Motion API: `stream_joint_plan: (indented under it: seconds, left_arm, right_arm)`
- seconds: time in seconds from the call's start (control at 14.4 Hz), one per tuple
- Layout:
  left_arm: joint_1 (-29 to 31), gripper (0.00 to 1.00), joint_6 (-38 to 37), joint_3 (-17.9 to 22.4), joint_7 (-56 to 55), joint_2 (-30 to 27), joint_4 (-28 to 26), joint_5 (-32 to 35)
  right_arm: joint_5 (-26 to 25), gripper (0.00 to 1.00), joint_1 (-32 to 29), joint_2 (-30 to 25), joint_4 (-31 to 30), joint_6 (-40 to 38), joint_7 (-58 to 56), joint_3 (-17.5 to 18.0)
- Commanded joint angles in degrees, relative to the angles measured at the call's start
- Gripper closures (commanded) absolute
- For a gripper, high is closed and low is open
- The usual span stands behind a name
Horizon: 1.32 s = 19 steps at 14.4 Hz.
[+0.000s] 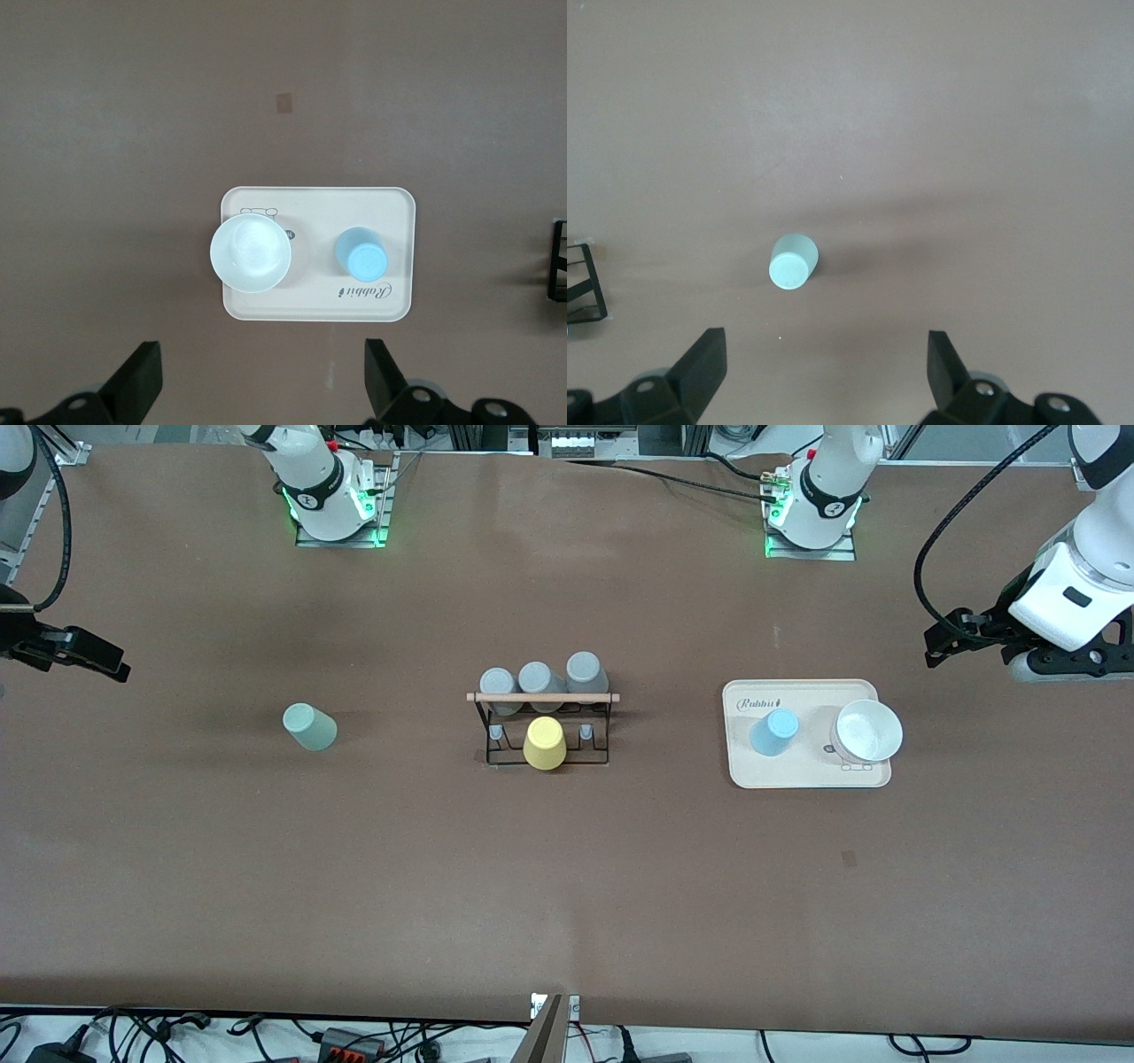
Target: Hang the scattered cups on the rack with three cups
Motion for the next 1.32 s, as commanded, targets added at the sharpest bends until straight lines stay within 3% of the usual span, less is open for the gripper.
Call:
stream_joint_plan:
  seconds: [0.0,0.21,0.35,0.63,0.84,0.97,1.25]
  left_arm:
    - [-0.16,0.0,-5.49,-0.72,0.73,1.92,1.88,-0.19]
    - [-0.34,0.0,-8.4,-1.07,1.17,6.82,1.18,-3.35]
    - [-0.25,0.0,-5.02,-4.66,-0.23,10.17,-1.79,-3.27]
    - [0.36,0.0,21.56,-5.29,-1.11,6.33,-19.6,-3.0]
    - [0.28,0.0,36.55,-7.4,-1.38,2.28,-31.84,-2.65]
    - [0.36,0.0,36.85,-10.46,-5.4,2.36,-32.14,-2.56]
    - [0.71,0.0,38.68,-11.01,-6.3,4.82,-32.4,0.16]
  right_arm:
    - [0.86,0.0,-0.5,-0.22,-0.82,-1.93,0.56,0.15]
    - [0.25,0.0,-0.32,-1.44,-4.68,-3.08,-0.31,0.07]
    - [0.25,0.0,-0.32,-4.07,-8.71,-0.63,-0.32,0.07]
    - [0.42,0.0,-0.41,-10.23,-19.35,5.96,-0.32,-0.02]
    - [0.25,0.0,-0.23,-10.59,-19.9,6.06,-0.32,0.07]
    - [0.25,0.0,-0.23,-10.59,-19.9,5.98,-0.32,0.07]
    - [0.34,0.0,-0.23,-10.41,-19.9,5.54,-0.93,0.07]
